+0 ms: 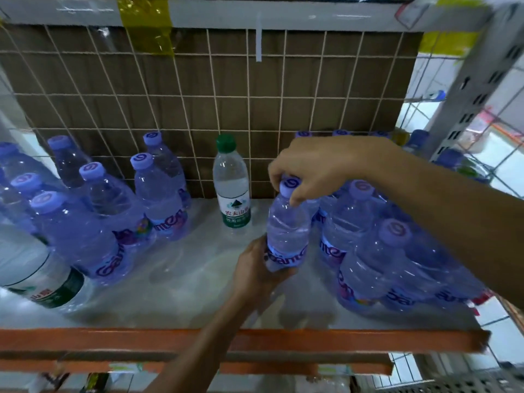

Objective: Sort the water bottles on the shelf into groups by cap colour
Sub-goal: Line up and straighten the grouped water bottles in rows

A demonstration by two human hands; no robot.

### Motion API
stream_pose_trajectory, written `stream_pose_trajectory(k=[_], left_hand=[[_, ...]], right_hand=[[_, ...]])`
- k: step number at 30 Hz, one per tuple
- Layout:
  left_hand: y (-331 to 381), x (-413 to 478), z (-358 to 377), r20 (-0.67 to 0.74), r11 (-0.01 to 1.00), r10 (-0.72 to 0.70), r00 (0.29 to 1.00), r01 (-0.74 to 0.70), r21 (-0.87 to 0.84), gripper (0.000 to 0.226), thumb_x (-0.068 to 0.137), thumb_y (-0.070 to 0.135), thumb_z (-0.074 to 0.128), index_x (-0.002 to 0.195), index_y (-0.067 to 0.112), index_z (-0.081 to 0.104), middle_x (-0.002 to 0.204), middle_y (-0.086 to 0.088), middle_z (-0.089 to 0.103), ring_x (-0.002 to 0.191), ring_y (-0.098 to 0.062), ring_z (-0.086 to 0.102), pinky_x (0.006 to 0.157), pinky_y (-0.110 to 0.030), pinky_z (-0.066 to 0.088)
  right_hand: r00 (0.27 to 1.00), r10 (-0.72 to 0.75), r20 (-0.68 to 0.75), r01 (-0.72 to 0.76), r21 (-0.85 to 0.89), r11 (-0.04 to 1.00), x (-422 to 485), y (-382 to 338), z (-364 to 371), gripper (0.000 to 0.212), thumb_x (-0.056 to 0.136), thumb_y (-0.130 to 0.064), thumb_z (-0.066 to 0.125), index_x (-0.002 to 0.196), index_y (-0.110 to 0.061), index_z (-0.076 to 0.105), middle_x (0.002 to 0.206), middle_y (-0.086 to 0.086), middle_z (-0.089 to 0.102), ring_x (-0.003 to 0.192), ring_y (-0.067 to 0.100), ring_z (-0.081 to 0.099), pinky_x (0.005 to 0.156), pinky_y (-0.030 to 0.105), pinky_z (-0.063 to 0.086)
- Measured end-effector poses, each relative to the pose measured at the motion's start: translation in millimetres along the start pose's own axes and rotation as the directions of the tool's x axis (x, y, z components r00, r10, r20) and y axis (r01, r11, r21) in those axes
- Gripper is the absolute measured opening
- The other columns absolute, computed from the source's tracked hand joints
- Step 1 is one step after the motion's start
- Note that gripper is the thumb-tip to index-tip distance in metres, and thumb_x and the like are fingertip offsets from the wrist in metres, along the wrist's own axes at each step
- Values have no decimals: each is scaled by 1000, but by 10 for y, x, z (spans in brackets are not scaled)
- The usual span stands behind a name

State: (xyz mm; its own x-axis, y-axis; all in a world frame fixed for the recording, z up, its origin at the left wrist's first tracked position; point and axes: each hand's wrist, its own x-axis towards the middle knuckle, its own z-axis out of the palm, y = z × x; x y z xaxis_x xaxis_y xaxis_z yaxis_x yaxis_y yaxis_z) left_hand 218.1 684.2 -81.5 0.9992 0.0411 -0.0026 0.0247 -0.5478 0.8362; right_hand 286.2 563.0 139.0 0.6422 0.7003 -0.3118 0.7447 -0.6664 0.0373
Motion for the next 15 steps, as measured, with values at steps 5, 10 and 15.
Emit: stream_pose_trajectory(k=[5,10,15], left_hand=[[91,59,208,38,996,67,997,-69,53,63,59,43,84,114,26,59,108,5,65,92,-14,64,77,-28,52],[128,72,272,-5,997,69,998,-68,47,64,60,40,84,117,25,57,111,6,64,95,-13,64,78,-29,51],[102,32,317,-8,999,53,999,-53,6,78,59,43,80,128,26,48,123,3,59,107,-16,60,89,-40,51]], right_hand=[[999,51,-2,-50,39,998,-201,208,123,28,82,-31,68,107,-20,61,88,-7,55,83,12,52,62,21,39],[999,33,-7,-33,36,999,-205,270,141,29,83,-33,67,108,-23,59,98,-3,55,89,14,51,74,30,43],[1000,10,6,-9,-34,999,-178,221,48,34,83,-38,66,113,-23,60,93,-6,57,73,4,46,73,29,43]])
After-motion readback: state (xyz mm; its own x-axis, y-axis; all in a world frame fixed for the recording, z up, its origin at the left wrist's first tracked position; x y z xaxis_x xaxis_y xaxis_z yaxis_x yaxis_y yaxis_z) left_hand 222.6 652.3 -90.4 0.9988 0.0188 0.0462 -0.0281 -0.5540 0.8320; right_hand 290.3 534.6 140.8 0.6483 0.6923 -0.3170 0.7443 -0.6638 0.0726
